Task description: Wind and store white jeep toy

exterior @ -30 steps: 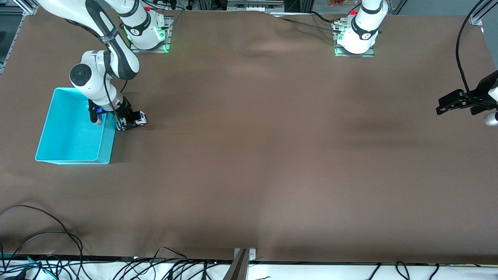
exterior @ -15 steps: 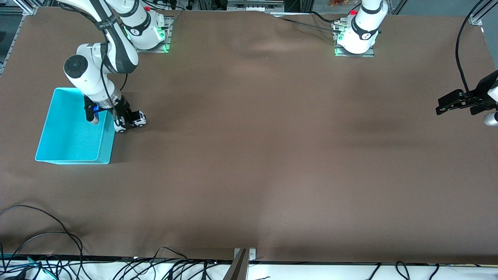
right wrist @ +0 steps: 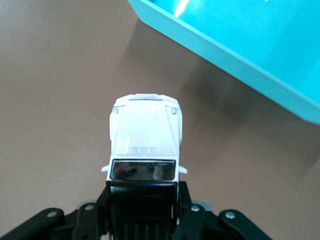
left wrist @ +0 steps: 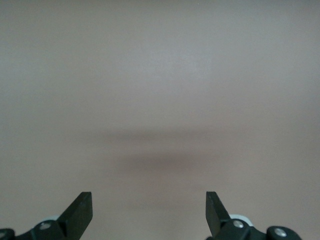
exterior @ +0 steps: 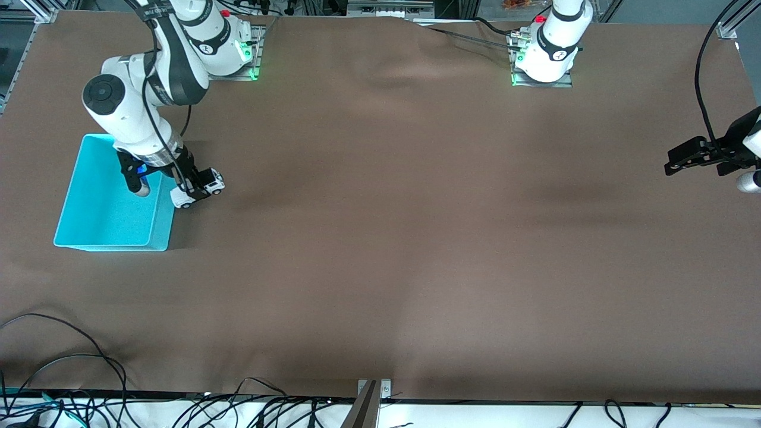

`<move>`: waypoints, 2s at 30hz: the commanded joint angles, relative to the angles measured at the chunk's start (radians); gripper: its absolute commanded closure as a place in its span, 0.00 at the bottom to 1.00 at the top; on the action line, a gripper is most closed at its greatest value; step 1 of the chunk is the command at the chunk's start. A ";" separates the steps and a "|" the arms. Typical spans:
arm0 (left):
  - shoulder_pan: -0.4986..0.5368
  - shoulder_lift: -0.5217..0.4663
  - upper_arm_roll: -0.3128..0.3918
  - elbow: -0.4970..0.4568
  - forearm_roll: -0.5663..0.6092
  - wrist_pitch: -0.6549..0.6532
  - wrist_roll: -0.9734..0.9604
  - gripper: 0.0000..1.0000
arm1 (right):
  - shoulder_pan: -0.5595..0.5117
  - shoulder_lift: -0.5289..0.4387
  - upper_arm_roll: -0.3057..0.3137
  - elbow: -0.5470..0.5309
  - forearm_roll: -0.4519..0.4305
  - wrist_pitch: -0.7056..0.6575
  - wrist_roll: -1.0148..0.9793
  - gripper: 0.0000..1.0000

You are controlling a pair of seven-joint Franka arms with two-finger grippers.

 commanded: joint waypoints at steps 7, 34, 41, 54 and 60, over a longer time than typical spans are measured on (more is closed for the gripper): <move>-0.005 -0.008 0.003 -0.003 -0.028 -0.016 0.006 0.00 | -0.049 -0.006 -0.082 0.065 -0.009 -0.165 -0.455 1.00; -0.005 -0.006 0.003 -0.005 -0.028 -0.016 0.006 0.00 | -0.055 0.146 -0.458 0.067 -0.072 -0.086 -1.006 1.00; -0.005 -0.006 0.003 -0.005 -0.028 -0.016 0.006 0.00 | -0.055 0.213 -0.460 0.067 -0.064 -0.053 -0.985 1.00; -0.005 -0.006 0.003 -0.005 -0.028 -0.016 0.006 0.00 | -0.062 0.327 -0.460 0.068 -0.061 0.055 -0.985 1.00; -0.005 -0.006 0.003 -0.005 -0.028 -0.016 0.006 0.00 | -0.065 0.329 -0.460 0.065 -0.063 0.057 -0.985 0.96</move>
